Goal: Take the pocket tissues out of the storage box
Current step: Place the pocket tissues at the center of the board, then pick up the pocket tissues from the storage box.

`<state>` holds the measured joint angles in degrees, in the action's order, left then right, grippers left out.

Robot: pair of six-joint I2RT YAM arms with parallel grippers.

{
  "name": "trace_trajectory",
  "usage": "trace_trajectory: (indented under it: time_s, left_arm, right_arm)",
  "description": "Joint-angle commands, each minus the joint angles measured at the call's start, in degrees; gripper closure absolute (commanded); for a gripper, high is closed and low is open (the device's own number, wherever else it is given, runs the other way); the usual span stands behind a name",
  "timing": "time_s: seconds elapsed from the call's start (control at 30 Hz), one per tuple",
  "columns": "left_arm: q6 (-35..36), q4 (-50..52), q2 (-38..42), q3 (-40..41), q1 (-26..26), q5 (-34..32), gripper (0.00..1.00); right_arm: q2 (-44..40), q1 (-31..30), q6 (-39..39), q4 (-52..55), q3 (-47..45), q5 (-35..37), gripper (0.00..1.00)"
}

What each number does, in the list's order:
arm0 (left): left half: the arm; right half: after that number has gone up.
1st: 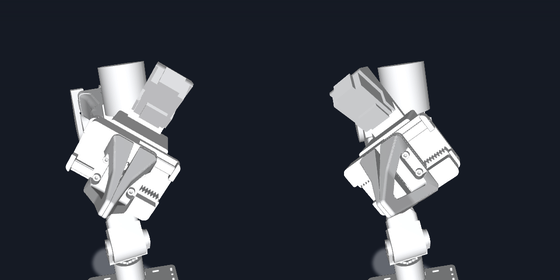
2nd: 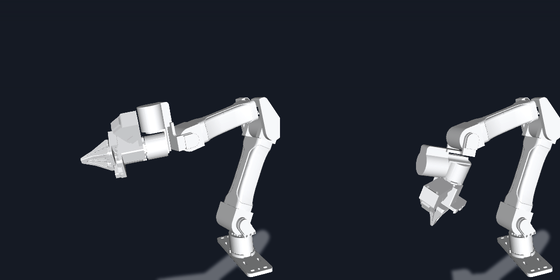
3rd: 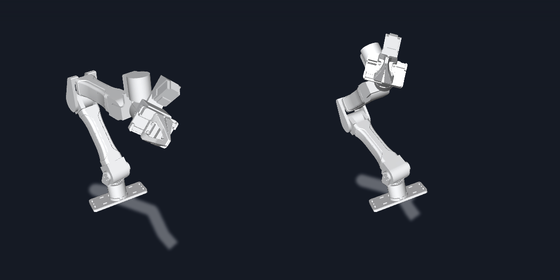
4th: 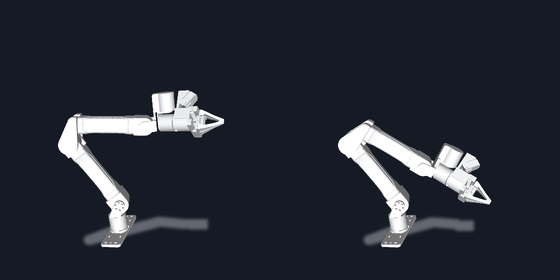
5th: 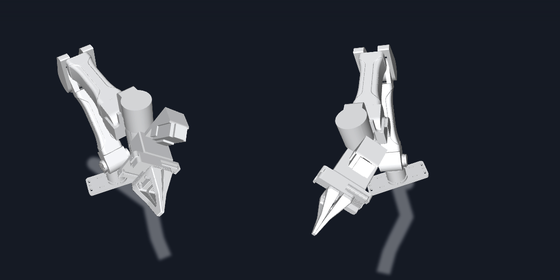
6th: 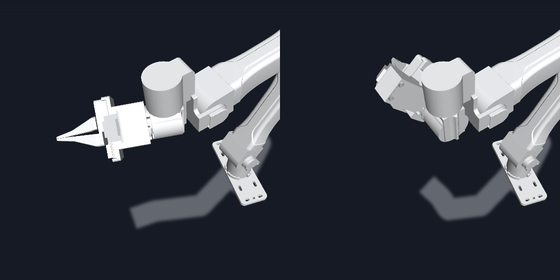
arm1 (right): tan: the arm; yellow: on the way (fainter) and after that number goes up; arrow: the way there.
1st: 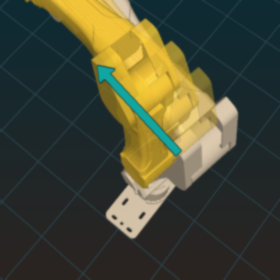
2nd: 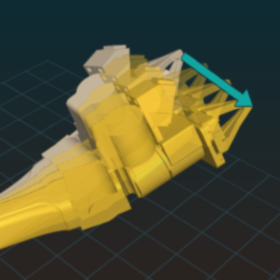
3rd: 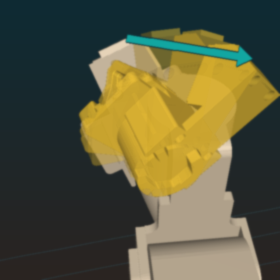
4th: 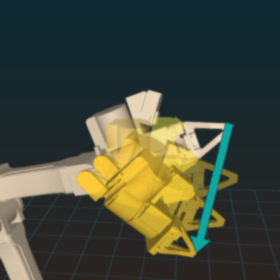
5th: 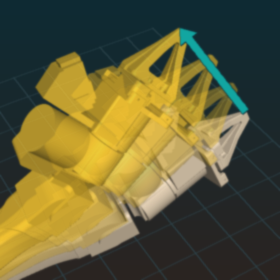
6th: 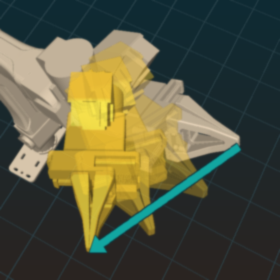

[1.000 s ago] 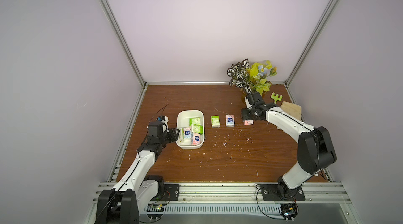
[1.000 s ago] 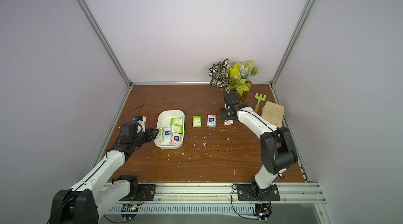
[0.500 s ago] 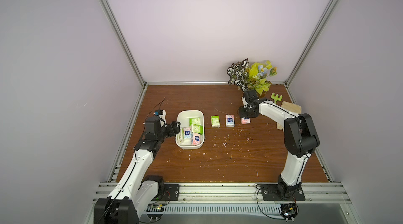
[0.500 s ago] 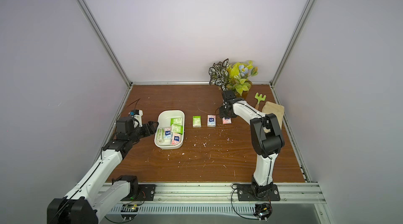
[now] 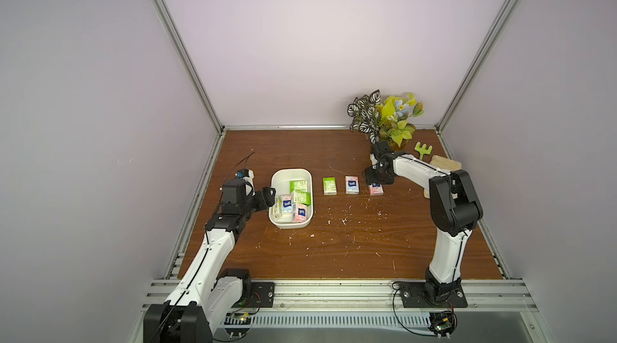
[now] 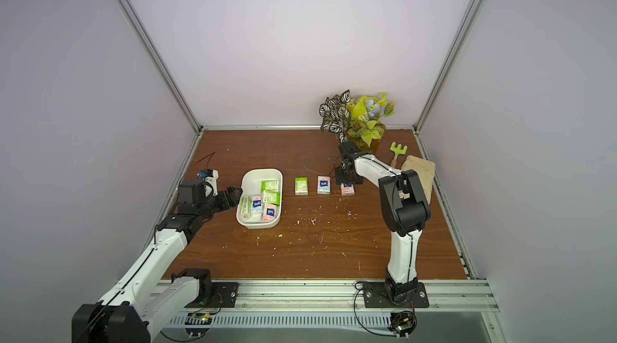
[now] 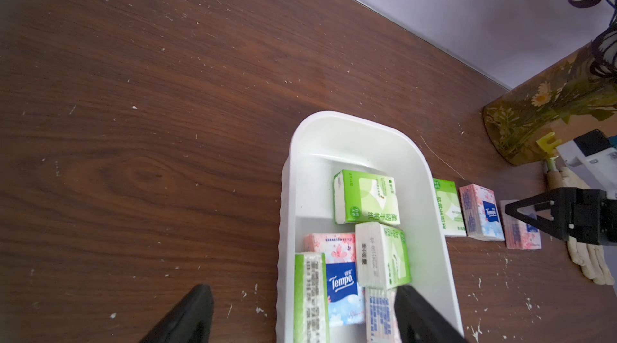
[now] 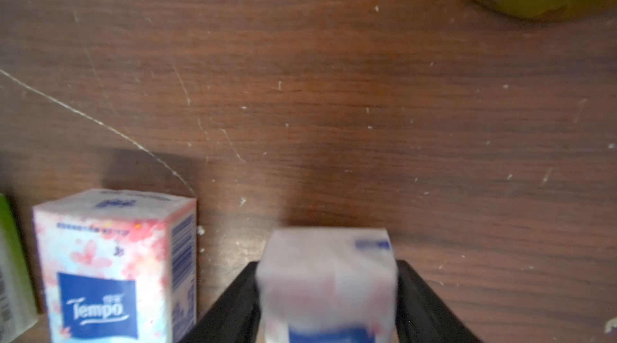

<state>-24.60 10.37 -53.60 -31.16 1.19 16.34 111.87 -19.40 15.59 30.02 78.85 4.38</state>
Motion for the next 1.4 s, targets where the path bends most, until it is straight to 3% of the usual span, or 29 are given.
trace_trajectory:
  time_s: [0.0,0.43,0.67,0.87,1.07,1.37]
  left_arm:
    - [1.1,0.8,0.8,-1.1,-0.5,-0.6,0.18]
    - [1.1,1.3,1.7,0.0,-0.6,0.5,0.18]
    - [0.5,0.6,1.7,1.6,-0.5,1.7,0.19]
    - [-0.9,-0.3,2.4,3.2,-0.5,4.2,0.22]
    - [-3.0,-1.4,3.6,5.9,-0.6,6.1,0.30]
    - [-6.3,-4.9,3.4,9.1,-0.6,7.7,0.39]
  right_arm:
    - [-1.7,0.2,0.6,0.7,1.9,1.2,0.29]
    - [-12.8,-2.7,0.5,3.0,1.1,0.9,0.26]
    - [-21.7,-11.4,5.8,1.4,-1.3,-1.3,0.26]
    - [-22.5,-19.9,5.4,-5.3,0.4,-7.3,0.27]
    - [-15.8,-25.8,-5.8,-5.0,8.3,-11.4,0.28]
    - [-3.2,-31.6,-34.9,2.4,20.7,-12.7,0.28]
